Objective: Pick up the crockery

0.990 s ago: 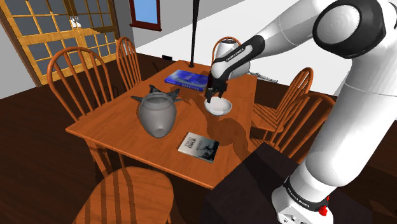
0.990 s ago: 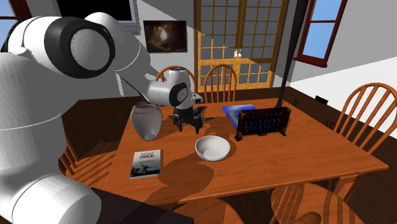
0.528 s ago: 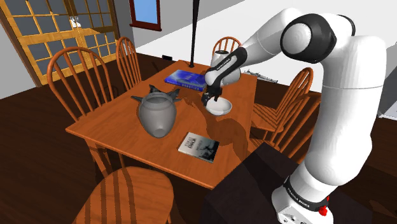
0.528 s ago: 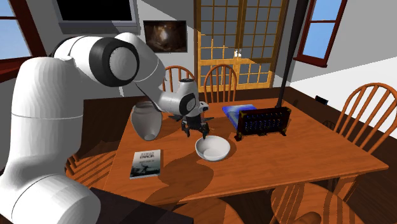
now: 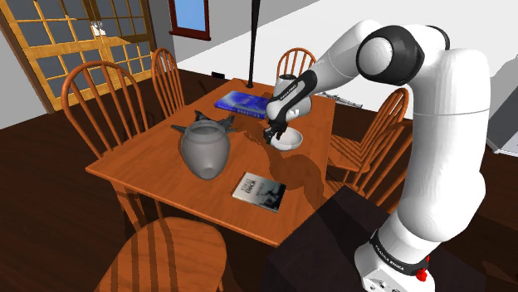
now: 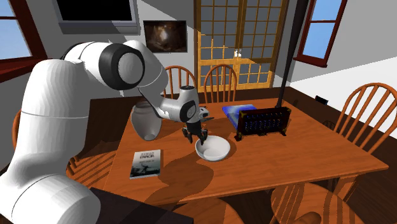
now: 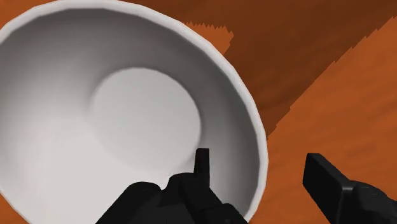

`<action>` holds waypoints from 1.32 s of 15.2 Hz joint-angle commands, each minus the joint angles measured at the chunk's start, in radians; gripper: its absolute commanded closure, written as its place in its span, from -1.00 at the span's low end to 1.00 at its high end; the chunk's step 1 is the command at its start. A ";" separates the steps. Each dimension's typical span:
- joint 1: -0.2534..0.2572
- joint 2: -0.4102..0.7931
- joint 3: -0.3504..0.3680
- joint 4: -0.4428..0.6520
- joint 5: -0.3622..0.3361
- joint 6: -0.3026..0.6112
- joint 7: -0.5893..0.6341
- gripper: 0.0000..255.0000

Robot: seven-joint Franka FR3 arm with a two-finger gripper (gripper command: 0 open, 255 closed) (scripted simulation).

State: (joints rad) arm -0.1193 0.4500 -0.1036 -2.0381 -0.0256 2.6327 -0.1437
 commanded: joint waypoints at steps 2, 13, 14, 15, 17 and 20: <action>0.000 0.000 0.000 -0.002 0.000 0.003 0.000 1.00; 0.001 -0.036 -0.002 0.003 -0.003 -0.039 -0.001 1.00; 0.002 -0.046 -0.003 0.004 -0.003 -0.050 -0.001 1.00; 0.002 -0.056 -0.003 0.005 -0.004 -0.060 -0.001 1.00; 0.003 -0.075 -0.004 0.008 -0.006 -0.082 -0.001 1.00; 0.005 -0.103 -0.006 0.013 -0.008 -0.115 -0.001 1.00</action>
State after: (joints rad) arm -0.1156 0.3608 -0.1085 -2.0237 -0.0320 2.5294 -0.1452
